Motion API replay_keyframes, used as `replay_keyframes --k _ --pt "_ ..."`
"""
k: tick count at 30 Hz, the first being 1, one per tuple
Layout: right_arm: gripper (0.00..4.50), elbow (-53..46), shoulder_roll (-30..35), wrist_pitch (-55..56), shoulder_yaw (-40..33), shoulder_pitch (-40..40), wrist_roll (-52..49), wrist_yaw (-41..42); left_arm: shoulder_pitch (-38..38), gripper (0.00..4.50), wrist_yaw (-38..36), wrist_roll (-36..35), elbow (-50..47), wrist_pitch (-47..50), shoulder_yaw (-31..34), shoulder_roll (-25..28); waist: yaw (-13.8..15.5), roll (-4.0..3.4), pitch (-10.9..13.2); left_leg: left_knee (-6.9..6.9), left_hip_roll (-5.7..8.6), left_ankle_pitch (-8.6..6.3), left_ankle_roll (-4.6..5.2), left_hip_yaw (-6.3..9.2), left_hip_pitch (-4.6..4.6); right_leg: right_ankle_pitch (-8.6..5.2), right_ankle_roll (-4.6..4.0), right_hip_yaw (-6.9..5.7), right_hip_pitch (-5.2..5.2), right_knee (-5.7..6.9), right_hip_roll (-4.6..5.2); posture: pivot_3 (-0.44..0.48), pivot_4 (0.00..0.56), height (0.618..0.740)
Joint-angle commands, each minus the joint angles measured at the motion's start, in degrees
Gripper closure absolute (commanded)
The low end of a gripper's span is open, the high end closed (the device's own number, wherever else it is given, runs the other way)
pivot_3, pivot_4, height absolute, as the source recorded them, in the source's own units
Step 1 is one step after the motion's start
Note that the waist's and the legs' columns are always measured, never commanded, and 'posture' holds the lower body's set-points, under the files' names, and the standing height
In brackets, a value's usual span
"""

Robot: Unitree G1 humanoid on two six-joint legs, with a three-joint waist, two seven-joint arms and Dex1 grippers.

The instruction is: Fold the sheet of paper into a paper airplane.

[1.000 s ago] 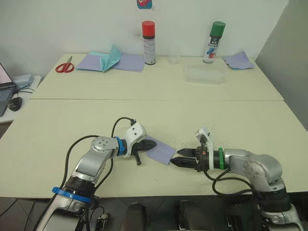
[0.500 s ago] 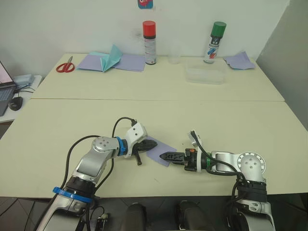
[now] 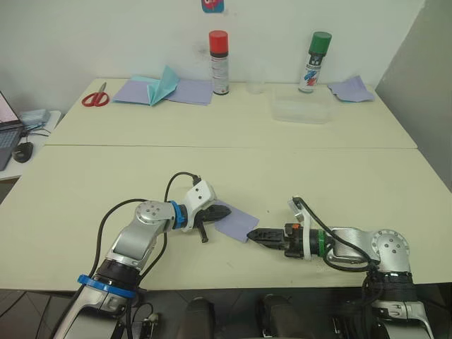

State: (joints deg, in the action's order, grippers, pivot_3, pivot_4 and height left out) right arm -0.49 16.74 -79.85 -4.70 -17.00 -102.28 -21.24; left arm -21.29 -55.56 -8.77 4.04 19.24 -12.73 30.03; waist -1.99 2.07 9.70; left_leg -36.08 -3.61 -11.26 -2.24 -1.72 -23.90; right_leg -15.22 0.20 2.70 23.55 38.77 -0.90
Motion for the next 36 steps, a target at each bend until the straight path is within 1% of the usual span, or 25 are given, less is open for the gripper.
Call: replay_keyframes --k 1,3,6,14,15,17,24,27,30,36 --pt "0.77 0.3 -0.2 5.9 3.6 -1.2 -5.6 -4.0 0.3 4.50 0.1 1.1 0.7 0.0 -1.2 -0.3 0.0 0.00 0.0 0.00 0.00 0.00 0.00 0.01 -0.01 0.00 0.00 0.00 0.00 0.00 0.00 0.000 0.150 0.740" --pt "0.77 0.1 0.3 7.8 5.3 -1.3 -6.8 -5.0 0.1 4.50 0.0 1.2 1.0 -0.2 -1.3 -0.3 0.0 0.00 0.0 0.00 -0.02 0.00 0.00 0.00 -0.02 0.00 0.00 0.00 0.00 -0.02 0.01 0.000 0.150 0.740" --pt "1.28 -0.5 1.2 9.9 7.6 -1.2 -8.8 -5.6 -0.4 4.50 0.0 1.3 1.5 -0.4 -1.4 -0.3 0.1 0.00 0.0 0.01 -0.01 0.00 0.00 -0.01 -0.08 0.00 0.00 -0.01 0.00 -0.12 0.05 0.000 0.150 0.740" --pt "4.23 -2.4 4.2 13.6 10.7 0.0 -10.7 -5.8 -0.4 4.50 0.1 1.2 1.4 -0.5 -1.5 -0.4 0.1 0.00 0.0 0.02 -0.03 0.00 0.01 0.04 -0.13 0.00 0.00 0.02 0.00 -0.19 0.07 0.000 0.150 0.740" --pt "4.46 -2.5 4.6 13.8 10.9 0.0 -10.7 -5.6 -0.3 4.50 0.0 1.1 1.2 -0.5 -1.5 -0.3 0.1 0.00 0.0 0.03 -0.04 0.00 0.01 0.06 -0.13 0.00 0.00 0.03 0.00 -0.18 0.07 0.000 0.150 0.740" --pt "4.46 -2.6 5.4 14.2 11.4 -0.1 -10.7 -5.3 -0.2 4.50 -0.1 1.0 1.0 -0.4 -1.4 -0.1 0.1 0.00 0.0 0.03 -0.05 0.00 0.01 0.08 -0.13 -0.01 -0.02 0.03 0.00 -0.18 0.08 0.000 0.150 0.740" --pt "4.46 0.9 12.2 8.7 12.0 -5.3 -5.4 4.8 -1.1 4.50 -1.4 1.3 0.9 -0.7 -1.6 0.5 0.1 0.00 0.0 0.05 -0.04 0.00 0.01 0.01 -0.15 -0.04 -0.07 0.01 0.04 -0.23 0.08 0.000 0.150 0.740" --pt "4.46 3.2 13.6 7.0 12.0 -7.7 -3.3 8.5 -1.7 4.50 -1.4 1.3 1.0 -0.4 -1.3 0.3 0.2 -0.01 0.0 0.09 -0.04 0.00 0.01 0.05 -0.19 -0.03 -0.06 0.01 0.06 -0.23 0.07 0.000 0.150 0.740" --pt "4.46 4.4 13.4 6.2 12.4 -8.9 -2.2 10.4 -1.9 4.50 -1.3 1.4 1.2 -0.6 -1.3 0.1 0.2 -0.01 0.0 0.09 -0.04 -0.01 0.01 0.08 -0.27 -0.04 -0.07 -0.01 0.10 -0.23 0.05 0.000 0.150 0.740" --pt "4.46 3.5 14.1 5.6 12.6 -7.2 -3.3 9.9 -1.4 4.50 -1.0 1.6 1.4 -1.0 -1.4 0.0 0.2 0.00 0.0 0.08 -0.01 -0.01 0.02 0.05 -0.59 -0.03 -0.04 -0.05 0.42 -0.20 0.04 0.000 0.150 0.740"
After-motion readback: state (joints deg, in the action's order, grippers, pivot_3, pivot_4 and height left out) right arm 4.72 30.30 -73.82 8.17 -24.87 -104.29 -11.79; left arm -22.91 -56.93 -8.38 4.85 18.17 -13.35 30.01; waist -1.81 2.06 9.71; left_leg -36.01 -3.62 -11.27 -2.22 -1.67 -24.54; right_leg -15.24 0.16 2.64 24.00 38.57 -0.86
